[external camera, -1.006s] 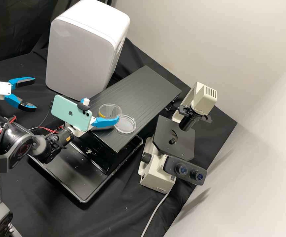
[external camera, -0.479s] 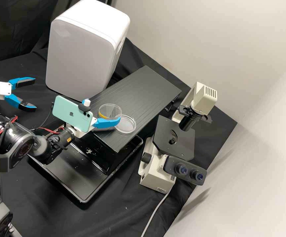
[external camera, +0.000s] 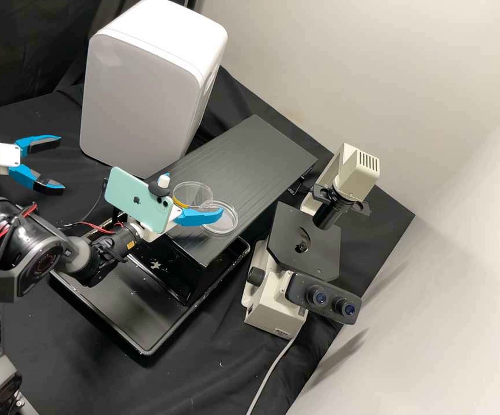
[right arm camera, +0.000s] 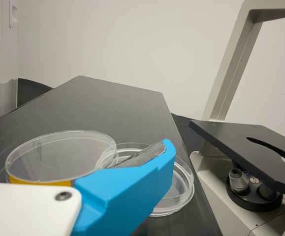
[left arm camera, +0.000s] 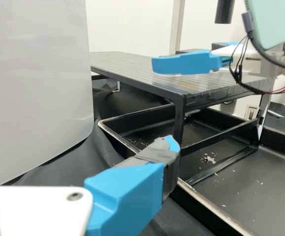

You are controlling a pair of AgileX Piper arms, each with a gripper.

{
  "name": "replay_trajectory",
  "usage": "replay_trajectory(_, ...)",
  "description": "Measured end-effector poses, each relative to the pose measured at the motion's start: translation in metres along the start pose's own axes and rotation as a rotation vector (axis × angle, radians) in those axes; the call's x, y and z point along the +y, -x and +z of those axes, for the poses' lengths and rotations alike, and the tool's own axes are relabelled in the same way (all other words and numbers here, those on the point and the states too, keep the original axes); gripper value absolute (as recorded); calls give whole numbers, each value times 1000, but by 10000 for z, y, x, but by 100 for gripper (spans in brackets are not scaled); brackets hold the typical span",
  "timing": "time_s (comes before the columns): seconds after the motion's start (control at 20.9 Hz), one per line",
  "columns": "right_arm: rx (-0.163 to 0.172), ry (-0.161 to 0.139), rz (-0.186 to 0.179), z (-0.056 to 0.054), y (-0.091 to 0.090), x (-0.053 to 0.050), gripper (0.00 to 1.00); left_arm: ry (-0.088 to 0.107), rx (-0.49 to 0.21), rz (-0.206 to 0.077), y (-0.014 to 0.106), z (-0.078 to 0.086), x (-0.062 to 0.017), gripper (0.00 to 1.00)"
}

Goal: Place the lid on the petri dish

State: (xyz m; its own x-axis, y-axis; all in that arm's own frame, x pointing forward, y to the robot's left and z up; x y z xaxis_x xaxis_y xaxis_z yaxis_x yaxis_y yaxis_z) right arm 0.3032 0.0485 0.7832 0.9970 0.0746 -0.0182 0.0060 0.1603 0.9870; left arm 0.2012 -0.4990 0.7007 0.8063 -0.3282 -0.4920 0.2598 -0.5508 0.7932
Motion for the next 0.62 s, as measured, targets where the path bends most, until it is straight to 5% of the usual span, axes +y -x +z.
replay_trajectory(0.19, -15, 2, -13, 46, -13, -41, 100, 0, 0, 0, 0, 0, 0, 100)
replay_trajectory(0.24, -18, 2, -12, 55, -19, -40, 0, 0, 0, 0, 0, 0, 0, 100)
replay_trajectory(0.62, -17, 4, -18, 64, -39, -61, 0, 0, 0, 0, 0, 0, 0, 100)
